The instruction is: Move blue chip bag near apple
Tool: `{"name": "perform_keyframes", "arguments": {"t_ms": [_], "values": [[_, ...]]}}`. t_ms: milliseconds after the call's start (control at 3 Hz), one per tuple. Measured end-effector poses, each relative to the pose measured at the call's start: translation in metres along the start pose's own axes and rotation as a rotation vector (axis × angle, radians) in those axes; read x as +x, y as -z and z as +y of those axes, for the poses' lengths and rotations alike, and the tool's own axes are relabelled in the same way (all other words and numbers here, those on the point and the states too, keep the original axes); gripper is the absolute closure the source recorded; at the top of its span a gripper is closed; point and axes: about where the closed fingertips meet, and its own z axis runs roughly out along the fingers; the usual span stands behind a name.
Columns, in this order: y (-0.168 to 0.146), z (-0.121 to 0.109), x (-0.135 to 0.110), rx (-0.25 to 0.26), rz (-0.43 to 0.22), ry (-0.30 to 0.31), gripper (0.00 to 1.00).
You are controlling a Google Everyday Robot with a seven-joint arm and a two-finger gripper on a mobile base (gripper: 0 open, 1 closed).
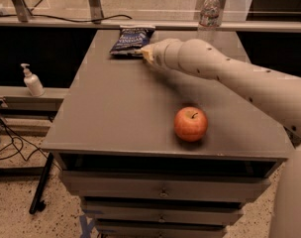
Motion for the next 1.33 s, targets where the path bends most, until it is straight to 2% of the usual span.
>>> {"name": "perform_keyframes", "arguments": {"t_ms": [333, 667, 1333], "values": [[0.05, -0.003, -0.003, -0.055, -0.008, 0.025, 1.0], [0.102, 0.003, -0.001, -0.143, 0.004, 0.064, 1.0], [0.2, 0.033, 0.034, -0.365, 0.11, 0.104, 1.0]]}}
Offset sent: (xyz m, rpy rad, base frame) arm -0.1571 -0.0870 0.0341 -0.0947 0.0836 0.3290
